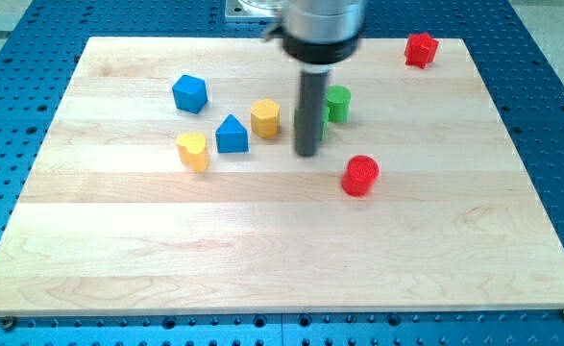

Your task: Push the red circle diagonally top right to the green circle

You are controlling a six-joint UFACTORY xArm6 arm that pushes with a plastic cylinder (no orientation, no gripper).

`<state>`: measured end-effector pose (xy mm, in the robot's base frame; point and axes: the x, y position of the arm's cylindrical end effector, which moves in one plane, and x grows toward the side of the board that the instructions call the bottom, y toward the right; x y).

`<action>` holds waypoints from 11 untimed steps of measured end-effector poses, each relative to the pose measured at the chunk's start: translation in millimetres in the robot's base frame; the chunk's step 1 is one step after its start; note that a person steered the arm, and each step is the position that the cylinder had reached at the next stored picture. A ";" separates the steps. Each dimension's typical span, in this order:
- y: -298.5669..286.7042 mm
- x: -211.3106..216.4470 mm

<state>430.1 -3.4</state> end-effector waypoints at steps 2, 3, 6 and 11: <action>54.6 85.7; 120.2 34.5; 225.8 -45.3; 156.9 -55.9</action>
